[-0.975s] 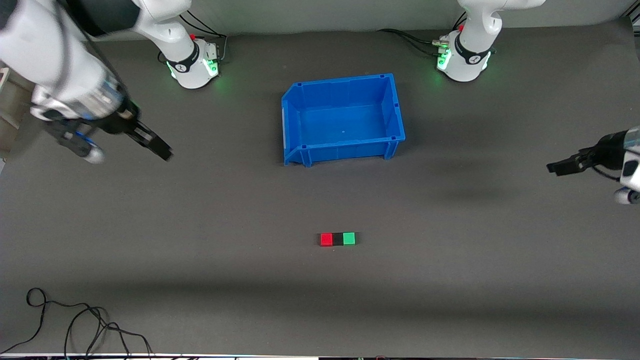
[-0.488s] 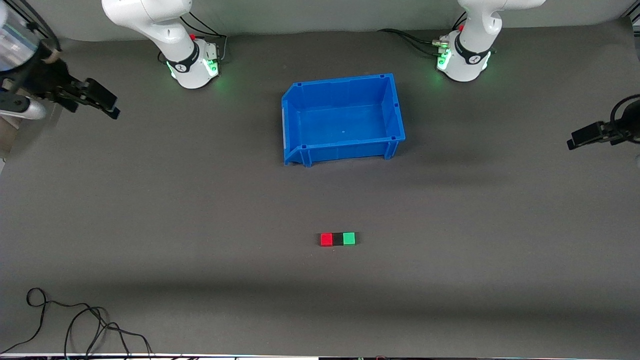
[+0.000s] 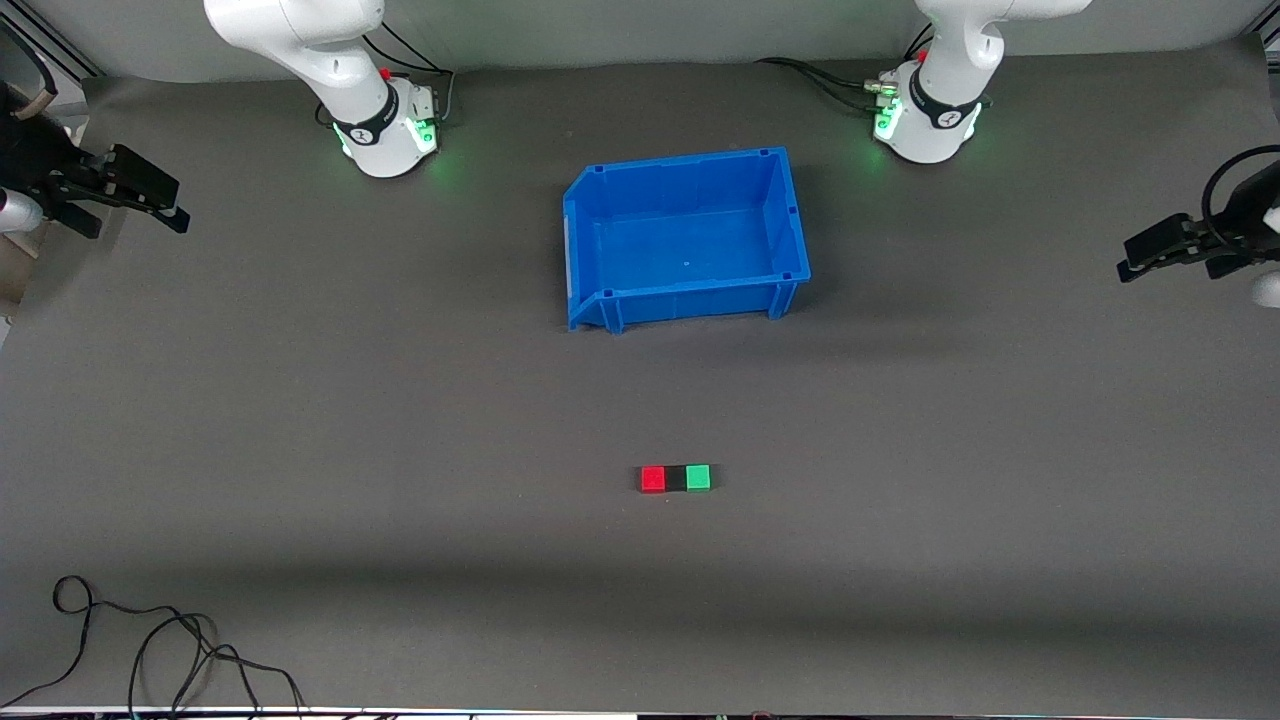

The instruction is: Attach green and red cubes to black cube

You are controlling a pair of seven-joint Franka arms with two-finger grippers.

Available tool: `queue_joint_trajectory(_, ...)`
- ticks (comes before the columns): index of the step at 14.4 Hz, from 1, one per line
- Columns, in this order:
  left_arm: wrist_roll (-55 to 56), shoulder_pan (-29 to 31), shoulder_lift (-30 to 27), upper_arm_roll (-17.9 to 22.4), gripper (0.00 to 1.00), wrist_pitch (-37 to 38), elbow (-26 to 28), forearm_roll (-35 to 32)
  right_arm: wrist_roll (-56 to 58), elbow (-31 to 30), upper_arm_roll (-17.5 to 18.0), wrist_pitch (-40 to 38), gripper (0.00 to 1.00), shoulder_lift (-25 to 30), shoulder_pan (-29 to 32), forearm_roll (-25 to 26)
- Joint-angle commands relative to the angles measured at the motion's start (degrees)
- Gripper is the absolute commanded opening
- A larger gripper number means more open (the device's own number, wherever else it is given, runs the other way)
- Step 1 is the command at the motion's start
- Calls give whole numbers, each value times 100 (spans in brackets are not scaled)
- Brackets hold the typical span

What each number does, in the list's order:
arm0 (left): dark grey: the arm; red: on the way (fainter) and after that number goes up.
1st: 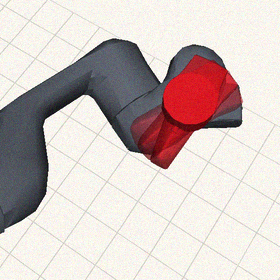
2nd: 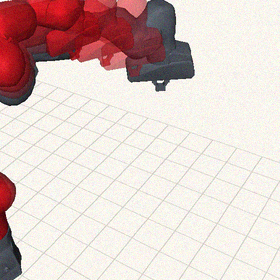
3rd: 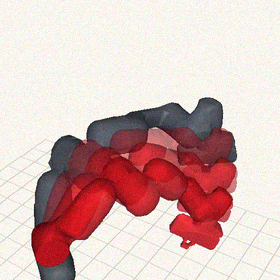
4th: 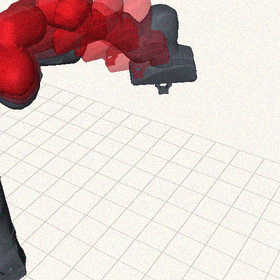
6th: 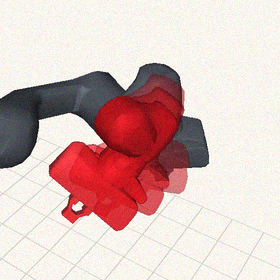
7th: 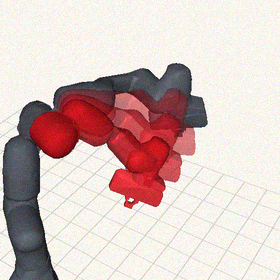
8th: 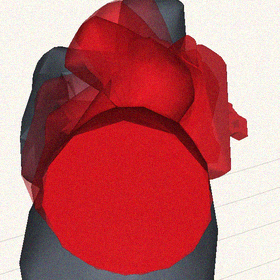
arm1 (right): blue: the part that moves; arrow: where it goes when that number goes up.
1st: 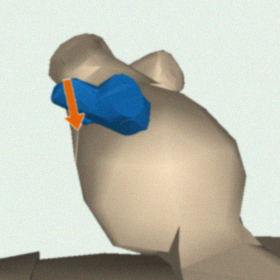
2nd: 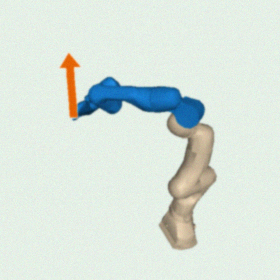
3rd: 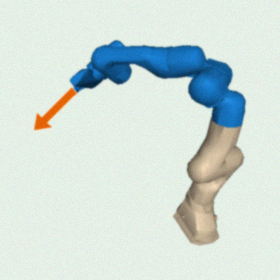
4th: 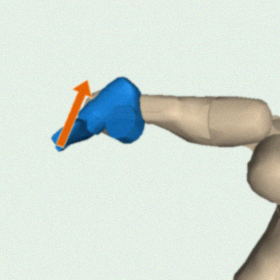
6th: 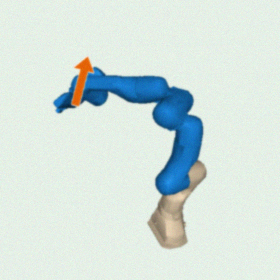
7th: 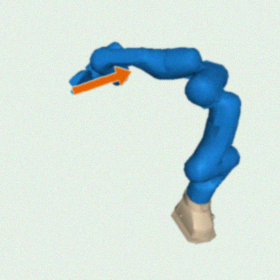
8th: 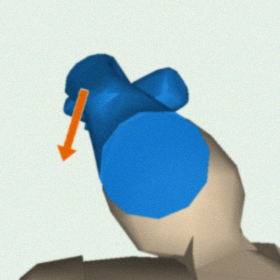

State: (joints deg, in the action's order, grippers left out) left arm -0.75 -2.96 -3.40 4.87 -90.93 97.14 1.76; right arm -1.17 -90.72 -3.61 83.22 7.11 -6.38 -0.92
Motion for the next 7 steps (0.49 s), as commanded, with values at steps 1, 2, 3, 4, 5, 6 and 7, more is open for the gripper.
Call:
queue_joint_trajectory(1, -92, 23, -213, -196, 100, -48, 174, -132, 292, 98, -61, 1, 100, -87, 22, -110)
queue_joint_trajectory(2, -92, 76, -213, -345, 100, -48, 165, -141, 292, 81, -61, 80, 100, -95, 22, -101)
queue_joint_trajectory(3, -100, 224, -213, -477, 100, -57, 173, -141, 301, 11, -61, 194, 100, -95, 22, -75)
queue_joint_trajectory(4, -109, 304, -205, -652, 100, -91, 165, -167, 301, -103, -61, 343, 100, -95, 22, -57)
queue_joint_trajectory(5, -101, 305, -170, -689, 100, -179, 173, -263, 310, -209, -61, 527, 100, -95, 22, -40)
queue_joint_trajectory(6, -100, 305, -134, -706, 100, -249, 174, -316, 310, -271, -61, 668, 100, -95, 22, -40)
queue_joint_trajectory(7, -109, 296, -117, -707, 100, -380, 208, -325, 310, -297, -61, 783, 100, -104, 22, -40)
